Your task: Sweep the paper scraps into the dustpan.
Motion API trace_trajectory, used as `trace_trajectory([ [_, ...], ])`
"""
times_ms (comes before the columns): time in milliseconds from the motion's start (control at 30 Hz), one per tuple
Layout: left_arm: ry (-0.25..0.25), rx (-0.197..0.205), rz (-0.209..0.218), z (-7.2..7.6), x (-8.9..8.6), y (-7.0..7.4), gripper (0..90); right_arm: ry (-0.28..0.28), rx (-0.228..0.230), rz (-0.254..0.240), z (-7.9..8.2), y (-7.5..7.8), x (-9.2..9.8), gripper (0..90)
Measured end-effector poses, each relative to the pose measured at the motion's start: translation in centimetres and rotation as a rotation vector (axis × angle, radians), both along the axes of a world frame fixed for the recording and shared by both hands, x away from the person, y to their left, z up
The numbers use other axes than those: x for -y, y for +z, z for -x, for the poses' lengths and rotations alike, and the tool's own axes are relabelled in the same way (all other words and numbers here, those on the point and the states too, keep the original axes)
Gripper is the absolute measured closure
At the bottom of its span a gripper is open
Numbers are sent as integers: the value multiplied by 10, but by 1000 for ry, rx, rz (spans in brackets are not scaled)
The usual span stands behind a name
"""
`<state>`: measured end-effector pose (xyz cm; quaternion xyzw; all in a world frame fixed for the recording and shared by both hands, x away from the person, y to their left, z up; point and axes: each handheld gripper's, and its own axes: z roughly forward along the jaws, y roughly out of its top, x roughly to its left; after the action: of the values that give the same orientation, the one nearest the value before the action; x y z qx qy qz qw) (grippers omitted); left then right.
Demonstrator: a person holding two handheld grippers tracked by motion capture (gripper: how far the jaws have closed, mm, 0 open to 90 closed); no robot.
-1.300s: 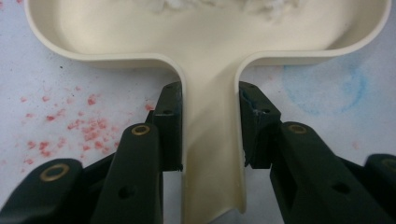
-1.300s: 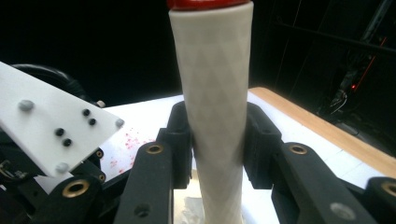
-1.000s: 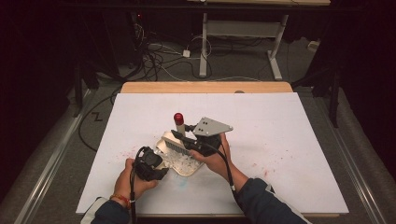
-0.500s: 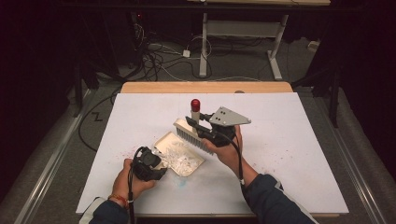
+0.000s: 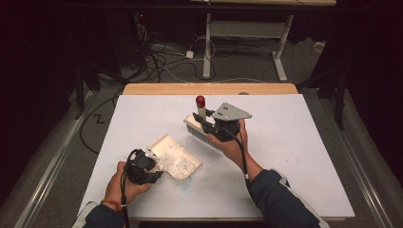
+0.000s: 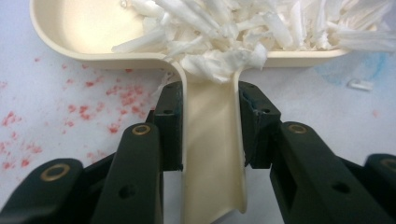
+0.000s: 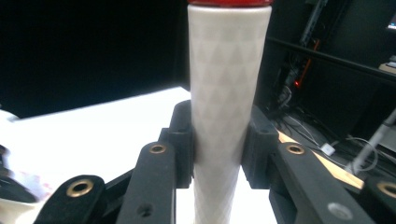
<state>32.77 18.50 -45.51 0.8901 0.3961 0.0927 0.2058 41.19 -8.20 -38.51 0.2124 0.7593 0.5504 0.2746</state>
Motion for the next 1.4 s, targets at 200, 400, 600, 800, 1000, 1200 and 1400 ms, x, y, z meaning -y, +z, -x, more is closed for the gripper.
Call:
trace_trajectory([
  [200,-12,-6,-10,-1,-4,1,637,2,-4,56,-6,-11,-16,703],
  [400,-16,-12,-15,-3,-4,-1,636,102,-37,43,10,-13,-31,701],
  [600,-10,-7,-15,-2,-5,0,636,228,-39,27,34,-4,-38,703],
  [800,4,4,-8,-3,-8,3,637,273,-26,12,45,11,-37,703],
  [1000,29,7,-1,-2,-25,7,636,260,-8,-35,50,26,-22,703],
  [1200,43,22,-6,9,-45,8,636,264,-26,-56,56,33,-2,702],
  [1400,59,32,4,23,-68,0,637,338,-94,-66,73,30,13,703],
])
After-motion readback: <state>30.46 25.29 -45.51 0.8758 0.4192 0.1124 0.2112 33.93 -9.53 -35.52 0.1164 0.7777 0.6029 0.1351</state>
